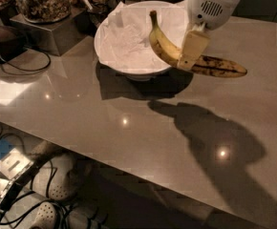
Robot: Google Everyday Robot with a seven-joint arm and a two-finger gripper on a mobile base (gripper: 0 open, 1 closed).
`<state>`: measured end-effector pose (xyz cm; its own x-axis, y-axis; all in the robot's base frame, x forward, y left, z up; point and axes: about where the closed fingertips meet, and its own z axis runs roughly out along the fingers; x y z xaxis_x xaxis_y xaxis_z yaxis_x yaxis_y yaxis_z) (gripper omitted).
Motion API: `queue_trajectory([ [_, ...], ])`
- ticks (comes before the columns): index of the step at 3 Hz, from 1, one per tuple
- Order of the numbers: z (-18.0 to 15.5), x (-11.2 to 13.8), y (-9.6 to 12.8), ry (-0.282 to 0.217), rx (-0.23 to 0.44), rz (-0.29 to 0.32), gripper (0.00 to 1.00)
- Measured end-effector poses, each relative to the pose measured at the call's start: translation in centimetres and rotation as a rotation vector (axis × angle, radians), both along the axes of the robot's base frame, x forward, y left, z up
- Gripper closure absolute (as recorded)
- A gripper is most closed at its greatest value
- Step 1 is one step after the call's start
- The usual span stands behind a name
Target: Pick banana from white bowl
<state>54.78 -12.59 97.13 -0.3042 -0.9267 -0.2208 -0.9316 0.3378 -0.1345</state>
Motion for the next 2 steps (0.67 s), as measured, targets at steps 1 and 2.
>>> queue_trajectory([
  [1, -1.32, -2.65, 0.53, 0.036, 0.021, -0.015, 1.0],
  [2, -1.32, -2.65, 0.53, 0.036, 0.021, -0.015, 1.0],
])
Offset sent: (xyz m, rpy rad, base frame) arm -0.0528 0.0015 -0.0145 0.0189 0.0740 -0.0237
